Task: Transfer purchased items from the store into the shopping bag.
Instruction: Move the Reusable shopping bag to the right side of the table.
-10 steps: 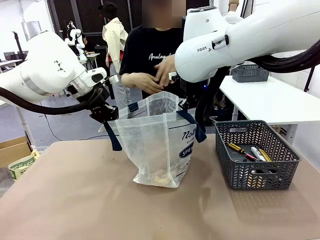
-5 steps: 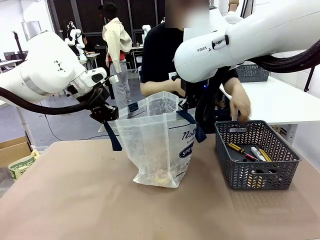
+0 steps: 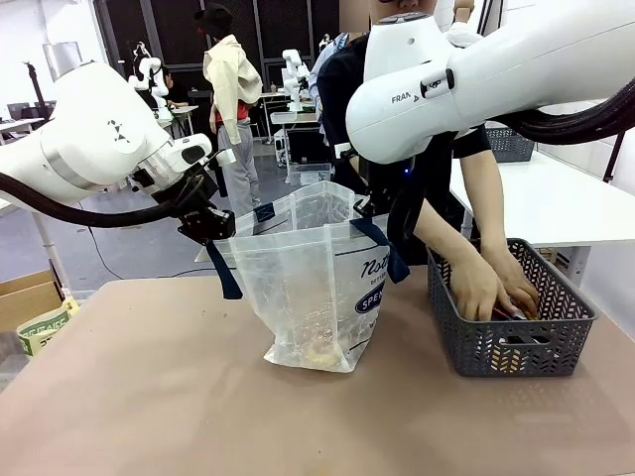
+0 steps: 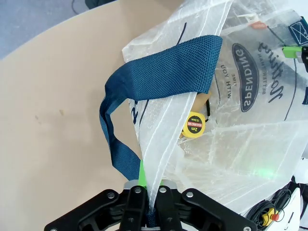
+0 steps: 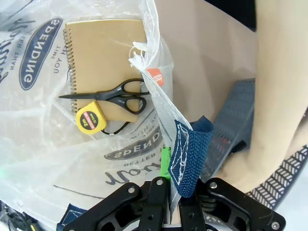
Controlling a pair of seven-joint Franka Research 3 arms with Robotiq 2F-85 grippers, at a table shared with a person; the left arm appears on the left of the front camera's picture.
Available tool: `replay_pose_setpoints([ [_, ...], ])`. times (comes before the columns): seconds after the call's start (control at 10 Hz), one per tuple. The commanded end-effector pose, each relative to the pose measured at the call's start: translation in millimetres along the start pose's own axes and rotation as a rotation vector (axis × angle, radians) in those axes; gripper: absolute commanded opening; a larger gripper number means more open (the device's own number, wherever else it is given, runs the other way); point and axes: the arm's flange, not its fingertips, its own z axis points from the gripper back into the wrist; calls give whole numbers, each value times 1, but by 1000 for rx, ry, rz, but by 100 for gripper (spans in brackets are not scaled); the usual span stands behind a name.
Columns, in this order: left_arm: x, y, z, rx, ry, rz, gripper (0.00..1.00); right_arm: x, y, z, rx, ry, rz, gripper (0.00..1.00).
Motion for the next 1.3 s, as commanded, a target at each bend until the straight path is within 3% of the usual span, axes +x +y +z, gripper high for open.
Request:
replay_pose_setpoints([
  [0.0,0,1,2,2,-4,1,0,0,-1,-1,0,1,-2,0],
  [1.2,0,1,2,2,-4,1,0,0,-1,-1,0,1,-2,0],
])
